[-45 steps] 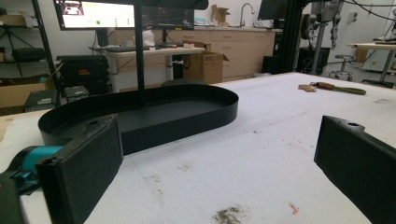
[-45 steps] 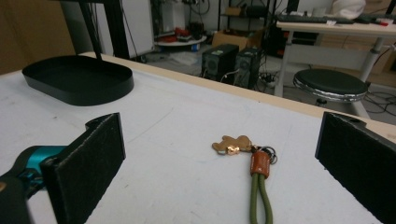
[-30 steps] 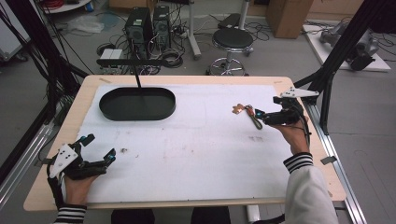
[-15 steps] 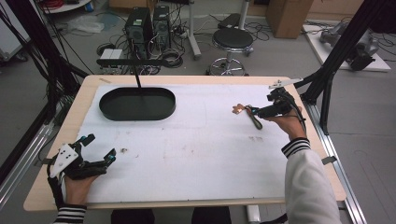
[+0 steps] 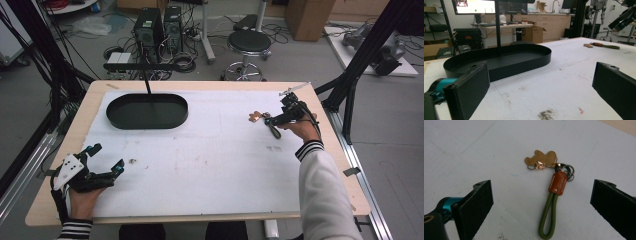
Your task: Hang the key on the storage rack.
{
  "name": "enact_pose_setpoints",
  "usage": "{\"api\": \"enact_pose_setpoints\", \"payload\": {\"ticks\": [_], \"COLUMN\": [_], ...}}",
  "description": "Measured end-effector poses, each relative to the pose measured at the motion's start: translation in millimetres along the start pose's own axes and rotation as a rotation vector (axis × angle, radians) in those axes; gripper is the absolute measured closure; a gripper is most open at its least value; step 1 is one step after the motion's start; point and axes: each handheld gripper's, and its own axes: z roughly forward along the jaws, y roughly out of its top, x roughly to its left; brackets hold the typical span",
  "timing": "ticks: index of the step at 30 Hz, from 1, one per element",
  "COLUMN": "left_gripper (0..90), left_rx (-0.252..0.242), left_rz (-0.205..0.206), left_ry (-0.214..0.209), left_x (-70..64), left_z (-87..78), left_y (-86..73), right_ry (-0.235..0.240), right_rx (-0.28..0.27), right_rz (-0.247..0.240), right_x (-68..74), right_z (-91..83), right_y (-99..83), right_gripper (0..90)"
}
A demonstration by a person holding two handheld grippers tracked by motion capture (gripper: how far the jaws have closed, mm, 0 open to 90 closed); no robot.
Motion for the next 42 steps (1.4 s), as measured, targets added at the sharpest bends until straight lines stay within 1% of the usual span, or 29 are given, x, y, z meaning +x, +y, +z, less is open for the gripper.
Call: {"api": "enact_pose_setpoints", "payload": {"ticks": [2,5,7,8,9,10,14,16,17,19,20,21,22,23,26,27,30,32,33,34,35,37,41,42], "left_gripper": [1.7,1.7,1.7,1.7,1.7,1.7,1.7,1.7,1.7,1.7,1.7,1.7,1.7,1.7,1.7,1.7,1.7,1.7,1.7,1.7,1.7,1.7,1.7,1.7], "left_rx": [0.0,0.0,0.001,0.002,0.002,0.003,0.003,0.003,0.003,0.004,0.004,0.004,0.004,0.003,0.004,0.004,0.003,0.003,0.003,0.003,0.004,0.004,0.004,0.004], "left_rz": [0.0,0.002,0.0,0.0,0.0,0.0,0.0,0.0,0.0,0.001,0.0,0.001,0.001,0.0,0.0,0.0,-0.001,-0.002,-0.002,-0.002,-0.003,-0.003,-0.003,-0.003], "left_ry": [0.0,-0.001,0.0,-0.001,-0.001,-0.001,-0.001,-0.001,-0.001,0.0,-0.001,-0.001,-0.001,-0.001,-0.001,-0.001,-0.001,-0.001,-0.002,-0.002,-0.002,-0.002,-0.003,-0.002], "left_x": [0.0,0.0,0.2,0.2,0.3,0.4,0.2,0.3,0.3,0.4,0.3,0.3,0.3,0.2,0.3,0.4,0.4,0.5,0.5,0.6,0.7,0.7,0.7,0.7], "left_z": [0.0,0.0,-0.1,-0.1,0.0,-0.1,0.0,0.0,0.0,0.0,0.0,0.0,0.0,0.0,0.0,0.0,0.1,0.1,0.1,0.1,0.1,0.1,0.1,0.1], "left_y": [0.0,0.0,0.0,0.1,0.1,0.1,0.1,0.1,0.1,0.1,0.1,0.1,0.1,0.1,0.1,0.1,0.1,0.1,0.1,0.1,0.1,0.1,0.1,0.1], "right_ry": [-0.002,-0.011,-0.012,-0.012,-0.009,-0.016,-0.023,-0.038,-0.038,-0.045,-0.056,-0.057,-0.057,-0.059,-0.073,-0.083,-0.091,-0.097,-0.097,-0.1,-0.101,-0.103,-0.1,-0.099], "right_rx": [0.033,0.06,0.085,0.085,0.096,0.121,0.148,0.17,0.17,0.192,0.209,0.222,0.222,0.231,0.251,0.271,0.282,0.299,0.299,0.302,0.309,0.309,0.327,0.33], "right_rz": [0.011,0.031,0.053,0.053,0.061,0.069,0.079,0.091,0.091,0.093,0.092,0.098,0.098,0.092,0.096,0.086,0.08,0.088,0.088,0.095,0.099,0.105,0.115,0.117], "right_x": [-3.3,-6.7,-8.5,-8.5,-9.7,-11.6,-13.4,-14.0,-14.0,-14.1,-13.9,-13.8,-13.8,-14.2,-13.6,-13.4,-13.8,-13.6,-13.6,-13.6,-14.0,-14.2,-14.9,-14.7], "right_z": [6.5,11.4,13.6,13.6,14.9,17.4,20.6,23.9,23.9,27.0,30.4,31.7,31.7,33.0,36.5,38.5,40.1,41.2,41.2,41.6,42.2,42.6,43.2,43.6], "right_y": [-1.3,-2.5,-3.5,-3.5,-4.2,-5.5,-6.6,-6.8,-6.8,-7.0,-7.2,-7.2,-7.2,-7.2,-7.3,-7.5,-7.9,-8.0,-8.0,-8.2,-8.5,-8.6,-9.2,-9.2], "right_gripper": [3.5,3.6,3.9,3.9,4.0,4.5,5.5,6.5,6.5,7.6,8.6,12.3,12.3,13.6,15.4,15.7,17.5,20.0,20.0,21.4,24.8,25.6,32.4,35.8]}}
